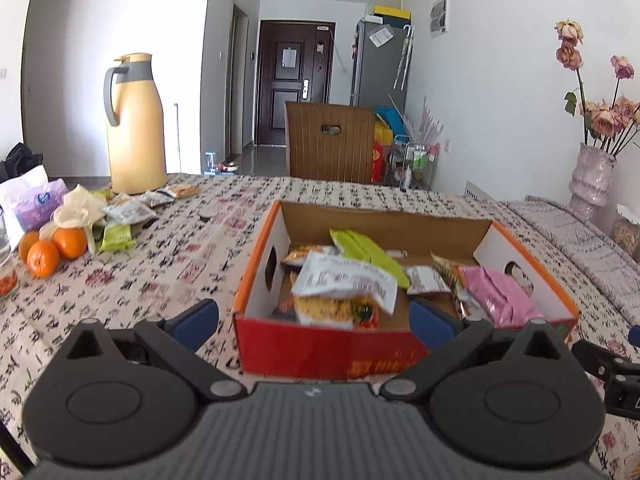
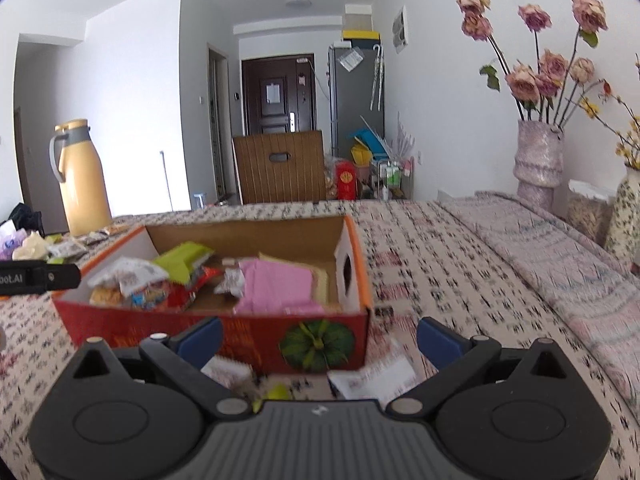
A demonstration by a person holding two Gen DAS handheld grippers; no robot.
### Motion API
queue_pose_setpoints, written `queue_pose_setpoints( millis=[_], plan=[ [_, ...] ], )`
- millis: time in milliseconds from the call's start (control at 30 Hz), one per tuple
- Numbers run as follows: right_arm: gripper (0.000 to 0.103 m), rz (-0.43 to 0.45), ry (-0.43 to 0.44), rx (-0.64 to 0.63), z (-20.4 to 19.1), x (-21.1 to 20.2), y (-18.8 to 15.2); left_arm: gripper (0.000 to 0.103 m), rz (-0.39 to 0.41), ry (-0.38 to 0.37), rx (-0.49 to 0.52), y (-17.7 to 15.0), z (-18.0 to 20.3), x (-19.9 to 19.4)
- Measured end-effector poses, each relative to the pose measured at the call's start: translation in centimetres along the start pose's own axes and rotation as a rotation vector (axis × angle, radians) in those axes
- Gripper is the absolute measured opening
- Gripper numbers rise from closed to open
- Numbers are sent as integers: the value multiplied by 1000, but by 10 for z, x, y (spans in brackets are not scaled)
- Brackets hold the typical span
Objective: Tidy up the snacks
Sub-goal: 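Move both tools back to the snack pile in front of the box, then grasp a white snack packet with the right gripper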
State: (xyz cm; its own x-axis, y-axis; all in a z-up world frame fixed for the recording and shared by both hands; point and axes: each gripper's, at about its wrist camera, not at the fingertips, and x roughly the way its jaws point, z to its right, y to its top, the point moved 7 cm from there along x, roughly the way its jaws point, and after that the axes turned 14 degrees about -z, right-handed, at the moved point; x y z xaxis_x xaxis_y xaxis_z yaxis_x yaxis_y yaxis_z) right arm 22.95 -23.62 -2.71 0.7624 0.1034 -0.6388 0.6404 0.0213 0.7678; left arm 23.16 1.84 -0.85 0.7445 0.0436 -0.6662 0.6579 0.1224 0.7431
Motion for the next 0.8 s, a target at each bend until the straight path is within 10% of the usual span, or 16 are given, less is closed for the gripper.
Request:
queue_pose_setpoints(
  millis=[600, 800],
  plan=[
    [101, -148, -39, -24, 42, 39, -16, 103, -43, 21, 11, -24, -4, -7],
    [86, -229, -22, -25, 47, 74, -13, 103, -45, 37, 5, -25, -7, -9]
  ],
)
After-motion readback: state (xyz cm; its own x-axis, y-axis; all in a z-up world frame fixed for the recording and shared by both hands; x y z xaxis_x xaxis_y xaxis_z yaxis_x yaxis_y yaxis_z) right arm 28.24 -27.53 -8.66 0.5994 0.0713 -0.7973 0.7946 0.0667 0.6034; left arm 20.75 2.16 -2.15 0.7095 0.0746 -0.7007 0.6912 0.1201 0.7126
